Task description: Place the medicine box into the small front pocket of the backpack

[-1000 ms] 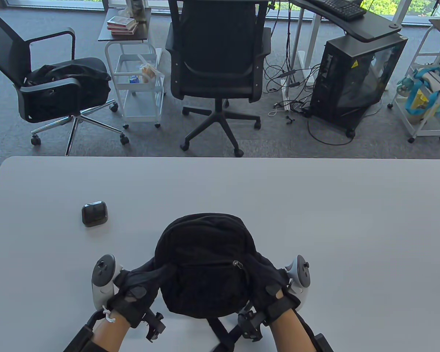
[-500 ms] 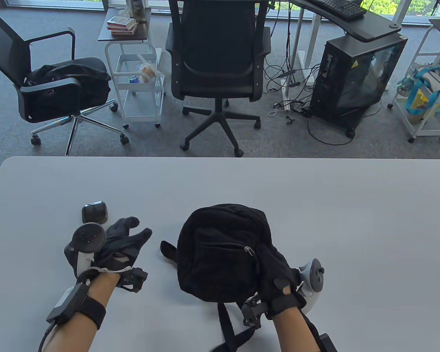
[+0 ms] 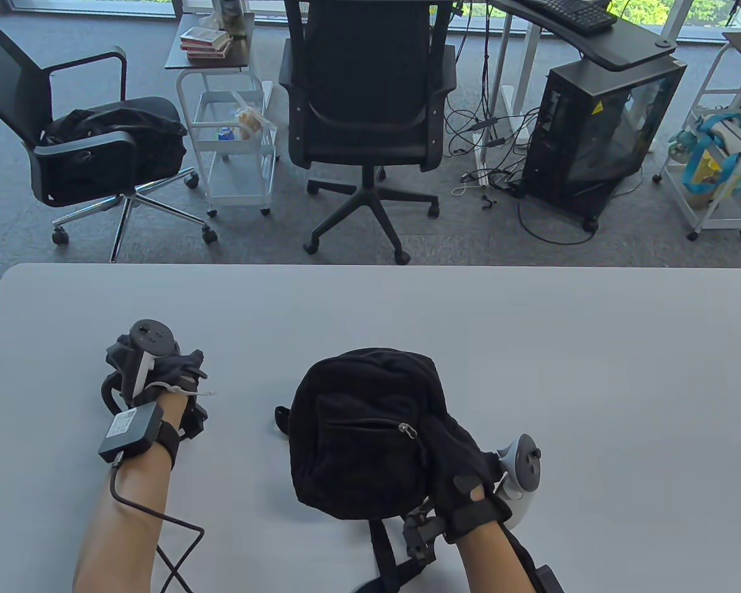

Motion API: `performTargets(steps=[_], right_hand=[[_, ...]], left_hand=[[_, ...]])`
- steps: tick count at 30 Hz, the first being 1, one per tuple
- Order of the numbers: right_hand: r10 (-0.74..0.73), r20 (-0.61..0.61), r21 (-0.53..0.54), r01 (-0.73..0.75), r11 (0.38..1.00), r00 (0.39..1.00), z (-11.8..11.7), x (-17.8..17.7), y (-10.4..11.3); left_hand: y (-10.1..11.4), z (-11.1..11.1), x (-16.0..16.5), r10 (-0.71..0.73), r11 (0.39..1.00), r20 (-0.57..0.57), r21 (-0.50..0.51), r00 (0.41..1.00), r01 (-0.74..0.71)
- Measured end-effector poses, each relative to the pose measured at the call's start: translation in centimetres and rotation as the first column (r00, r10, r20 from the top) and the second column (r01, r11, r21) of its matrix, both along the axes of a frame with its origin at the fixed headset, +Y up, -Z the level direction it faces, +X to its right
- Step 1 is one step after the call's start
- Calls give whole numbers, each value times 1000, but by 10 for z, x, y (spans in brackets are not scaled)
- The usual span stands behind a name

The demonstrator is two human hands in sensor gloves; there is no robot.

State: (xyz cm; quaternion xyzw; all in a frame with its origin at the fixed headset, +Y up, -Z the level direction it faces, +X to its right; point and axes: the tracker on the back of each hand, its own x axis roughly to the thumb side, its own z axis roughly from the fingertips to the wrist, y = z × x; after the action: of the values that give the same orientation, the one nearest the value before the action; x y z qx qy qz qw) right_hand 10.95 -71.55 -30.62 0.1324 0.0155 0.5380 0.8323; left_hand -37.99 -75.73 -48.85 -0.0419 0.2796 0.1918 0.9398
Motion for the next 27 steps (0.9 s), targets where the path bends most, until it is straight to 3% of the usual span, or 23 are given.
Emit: performTargets(steps=[6, 9, 14, 19, 22, 27], right_hand=[[31, -13, 8, -31, 999, 999, -1, -3, 0], [41, -18, 12, -41, 999, 999, 0, -5, 1], [62, -22, 21, -61, 998, 998, -1, -5, 0], [70, -10, 29, -70, 997, 997, -1, -4, -1], [66, -6, 28, -65, 997, 998, -2, -4, -1], [63, 18, 24, -63, 998, 998, -1, -3, -1]], left_hand=[[-17, -6, -12, 78, 992, -19, -96, 997, -80], [-21, -5, -12, 102, 992, -19, -74, 995, -103], [-17, -5, -2, -24, 997, 38, -76, 999, 27], [-13, -2, 6, -10, 994, 84, -105, 996, 19], [-2, 1, 11, 29, 998, 114, -62, 993, -22], [46, 20, 35, 87, 988, 254, 105, 963, -117]])
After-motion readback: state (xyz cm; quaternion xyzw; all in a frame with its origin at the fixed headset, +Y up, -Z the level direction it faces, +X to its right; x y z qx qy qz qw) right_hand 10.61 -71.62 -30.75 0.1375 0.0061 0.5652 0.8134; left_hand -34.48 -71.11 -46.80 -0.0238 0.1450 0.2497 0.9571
